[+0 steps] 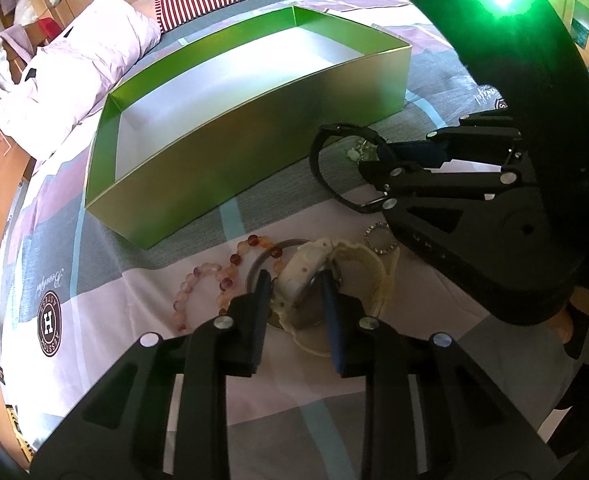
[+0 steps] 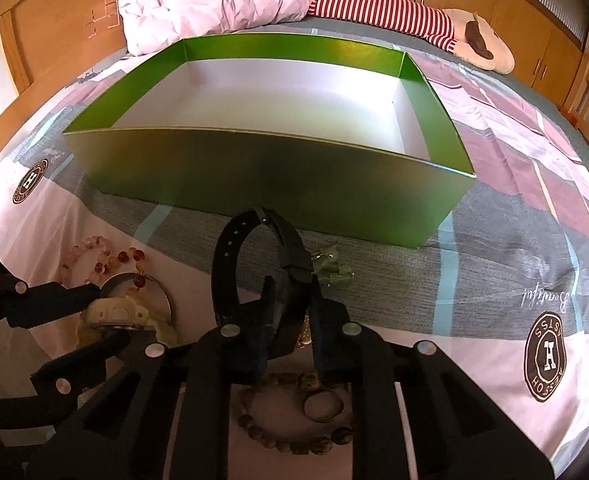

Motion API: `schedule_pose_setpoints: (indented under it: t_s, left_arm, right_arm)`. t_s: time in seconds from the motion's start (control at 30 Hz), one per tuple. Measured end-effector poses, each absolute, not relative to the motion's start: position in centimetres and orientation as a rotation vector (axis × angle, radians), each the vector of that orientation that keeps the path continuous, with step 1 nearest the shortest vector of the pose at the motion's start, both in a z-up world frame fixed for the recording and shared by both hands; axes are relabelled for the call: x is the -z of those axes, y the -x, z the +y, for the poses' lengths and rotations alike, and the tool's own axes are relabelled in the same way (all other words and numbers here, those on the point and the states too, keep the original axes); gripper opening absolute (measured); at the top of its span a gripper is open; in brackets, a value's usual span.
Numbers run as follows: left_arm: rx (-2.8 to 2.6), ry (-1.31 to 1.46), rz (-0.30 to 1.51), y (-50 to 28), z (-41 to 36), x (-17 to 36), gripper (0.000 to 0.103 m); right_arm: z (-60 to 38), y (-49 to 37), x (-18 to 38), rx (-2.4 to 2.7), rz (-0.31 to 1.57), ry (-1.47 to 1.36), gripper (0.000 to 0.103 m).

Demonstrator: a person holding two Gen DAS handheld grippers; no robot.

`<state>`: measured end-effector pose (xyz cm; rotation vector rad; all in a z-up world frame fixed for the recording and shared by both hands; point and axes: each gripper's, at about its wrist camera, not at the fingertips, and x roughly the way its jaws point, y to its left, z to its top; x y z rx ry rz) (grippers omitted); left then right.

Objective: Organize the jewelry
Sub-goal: 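Close the left tool on the cream watch and lift it, then carry the cream watch into the green box with the left tool while the right drops the black watch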

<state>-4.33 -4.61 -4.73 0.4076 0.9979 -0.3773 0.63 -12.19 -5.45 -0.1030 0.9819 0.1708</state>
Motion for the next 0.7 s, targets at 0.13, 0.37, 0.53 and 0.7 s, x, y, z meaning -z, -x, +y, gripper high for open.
schedule_pose_setpoints:
  t_s: [0.13,0.37,0.53,0.7]
  left_arm:
    - [0.37,-0.38,0.996,3.6,-3.6,4.1,0.021]
    - [0.28,-0.321,0.978,1.8,-0.8,3.0,0.017]
    - [0.28,-0.3,0.988,1.4,-0.1,2.9,0.022]
    - [0.309,-0.307,0.989,1.5,-0.8,3.5,0.026]
  right_arm:
    - [-12.9,-0.6,4.8,-0.163,0.964,0.076,0.011]
    - [-15.6,-1.3,4.6,-0.087,1.015,-0.017,0.014]
    - [-15.8,-1.3,4.6,-0.062,1.001,-0.01,0.047]
    - [-14.6,-1.3,5.5,-0.104,1.017,0.028,0.046]
